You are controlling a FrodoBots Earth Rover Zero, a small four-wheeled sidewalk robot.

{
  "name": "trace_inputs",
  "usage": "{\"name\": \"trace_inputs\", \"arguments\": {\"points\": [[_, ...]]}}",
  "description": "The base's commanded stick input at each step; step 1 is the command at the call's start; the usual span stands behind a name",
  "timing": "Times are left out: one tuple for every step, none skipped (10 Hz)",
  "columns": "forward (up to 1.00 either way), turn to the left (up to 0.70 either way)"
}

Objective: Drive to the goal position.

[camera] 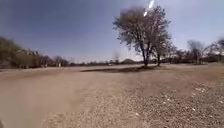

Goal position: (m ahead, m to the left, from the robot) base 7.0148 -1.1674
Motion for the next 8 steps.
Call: {"name": "trace_inputs", "arguments": {"points": [[0.85, 0.00], [0.85, 0.00], [0.85, 0.00], [0.85, 0.00], [0.85, 0.00], [0.85, 0.00], [0.85, 0.00], [0.85, 0.00]]}}
